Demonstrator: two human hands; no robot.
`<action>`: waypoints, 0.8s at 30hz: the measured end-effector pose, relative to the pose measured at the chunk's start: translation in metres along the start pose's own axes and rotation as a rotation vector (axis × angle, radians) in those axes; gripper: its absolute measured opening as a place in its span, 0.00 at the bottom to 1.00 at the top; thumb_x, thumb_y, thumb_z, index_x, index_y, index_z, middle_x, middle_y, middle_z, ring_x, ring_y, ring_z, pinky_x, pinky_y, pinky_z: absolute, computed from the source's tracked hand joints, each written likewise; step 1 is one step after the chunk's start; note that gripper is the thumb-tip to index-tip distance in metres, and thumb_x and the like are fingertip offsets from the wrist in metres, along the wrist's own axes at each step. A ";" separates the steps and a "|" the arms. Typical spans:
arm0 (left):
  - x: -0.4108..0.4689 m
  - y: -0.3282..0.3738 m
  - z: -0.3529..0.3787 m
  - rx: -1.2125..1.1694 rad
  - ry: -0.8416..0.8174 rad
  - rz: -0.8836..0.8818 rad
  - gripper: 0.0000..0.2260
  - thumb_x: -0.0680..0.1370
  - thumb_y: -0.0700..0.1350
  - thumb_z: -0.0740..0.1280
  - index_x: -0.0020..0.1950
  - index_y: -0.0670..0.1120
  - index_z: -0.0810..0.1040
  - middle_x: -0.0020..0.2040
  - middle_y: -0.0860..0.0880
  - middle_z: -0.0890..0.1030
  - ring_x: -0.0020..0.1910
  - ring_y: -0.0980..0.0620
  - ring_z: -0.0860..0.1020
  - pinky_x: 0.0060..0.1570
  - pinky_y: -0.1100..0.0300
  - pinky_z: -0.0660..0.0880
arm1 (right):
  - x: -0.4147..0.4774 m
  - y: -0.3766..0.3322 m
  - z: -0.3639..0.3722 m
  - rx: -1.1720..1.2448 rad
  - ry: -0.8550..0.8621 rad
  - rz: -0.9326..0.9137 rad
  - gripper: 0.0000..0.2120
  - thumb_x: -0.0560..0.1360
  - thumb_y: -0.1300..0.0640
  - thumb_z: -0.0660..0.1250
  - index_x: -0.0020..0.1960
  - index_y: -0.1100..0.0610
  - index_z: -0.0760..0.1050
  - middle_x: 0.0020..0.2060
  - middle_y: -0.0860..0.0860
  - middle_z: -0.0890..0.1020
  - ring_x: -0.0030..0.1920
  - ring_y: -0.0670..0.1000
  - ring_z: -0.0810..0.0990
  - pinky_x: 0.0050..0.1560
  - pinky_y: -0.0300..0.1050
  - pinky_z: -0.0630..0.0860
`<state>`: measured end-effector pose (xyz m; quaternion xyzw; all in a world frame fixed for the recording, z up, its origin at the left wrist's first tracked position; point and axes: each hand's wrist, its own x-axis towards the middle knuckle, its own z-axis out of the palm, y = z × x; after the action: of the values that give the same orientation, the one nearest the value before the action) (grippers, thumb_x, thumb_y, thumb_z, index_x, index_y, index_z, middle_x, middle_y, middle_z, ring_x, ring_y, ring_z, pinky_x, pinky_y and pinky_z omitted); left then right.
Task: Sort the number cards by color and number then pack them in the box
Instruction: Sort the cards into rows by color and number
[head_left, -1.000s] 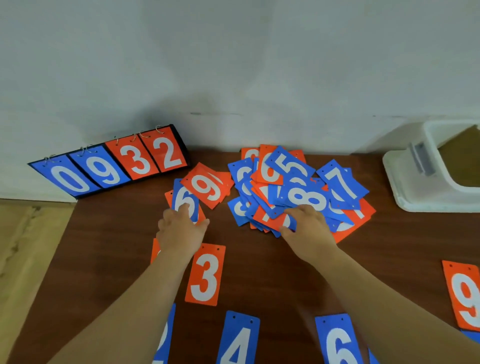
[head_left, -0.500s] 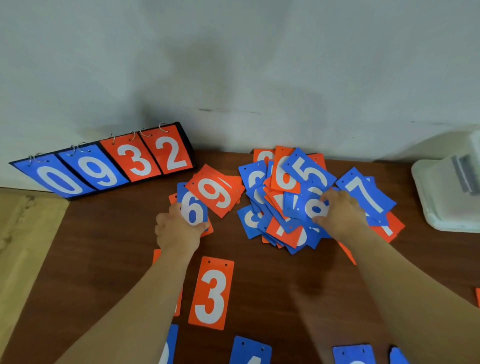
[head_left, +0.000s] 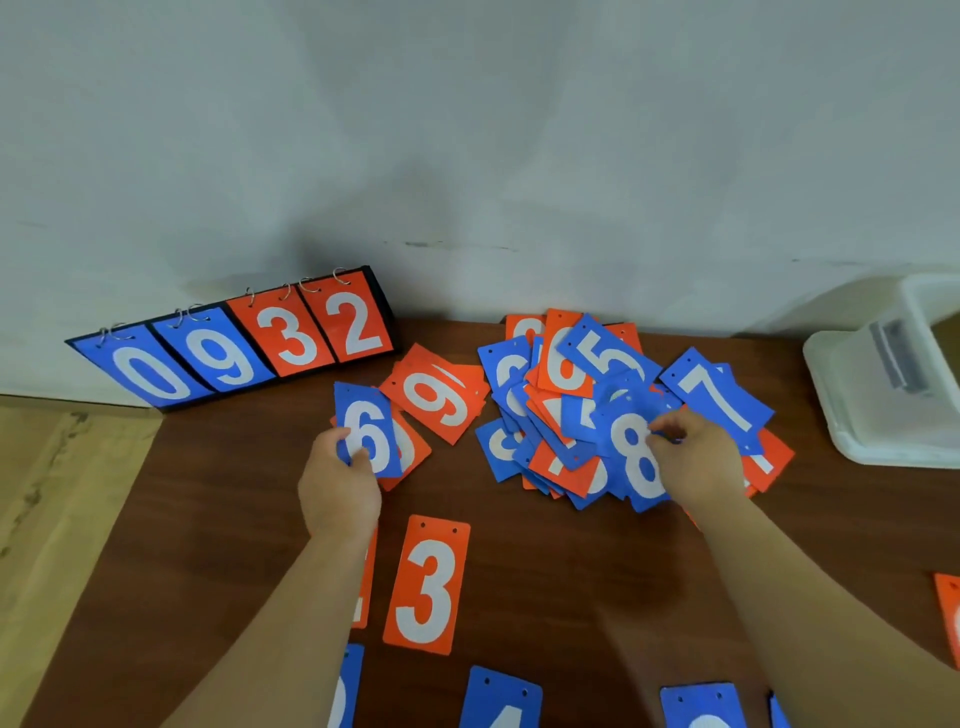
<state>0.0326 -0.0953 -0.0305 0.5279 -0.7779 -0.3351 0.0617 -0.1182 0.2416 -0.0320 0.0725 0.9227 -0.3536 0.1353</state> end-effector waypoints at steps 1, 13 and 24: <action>-0.003 0.000 -0.005 -0.019 0.015 -0.003 0.17 0.83 0.46 0.66 0.72 0.50 0.73 0.68 0.44 0.77 0.66 0.44 0.77 0.51 0.48 0.83 | -0.009 -0.003 -0.001 0.073 0.003 0.014 0.02 0.79 0.57 0.70 0.50 0.51 0.80 0.45 0.48 0.81 0.42 0.47 0.79 0.34 0.41 0.72; -0.111 0.016 -0.045 -0.225 -0.118 0.112 0.10 0.82 0.45 0.67 0.63 0.54 0.78 0.60 0.52 0.78 0.48 0.54 0.80 0.34 0.63 0.75 | -0.112 -0.006 -0.024 0.516 -0.063 0.157 0.05 0.79 0.57 0.72 0.53 0.50 0.82 0.49 0.47 0.83 0.50 0.49 0.83 0.44 0.51 0.83; -0.264 0.025 0.012 -0.235 -0.472 0.284 0.11 0.82 0.43 0.67 0.59 0.58 0.78 0.52 0.50 0.83 0.31 0.52 0.79 0.27 0.65 0.69 | -0.171 0.086 -0.116 0.576 0.021 0.155 0.05 0.77 0.58 0.74 0.46 0.48 0.83 0.41 0.57 0.83 0.36 0.59 0.81 0.38 0.57 0.81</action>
<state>0.1228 0.1432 0.0429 0.3105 -0.7927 -0.5245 -0.0139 0.0419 0.3767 0.0478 0.1816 0.7774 -0.5889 0.1262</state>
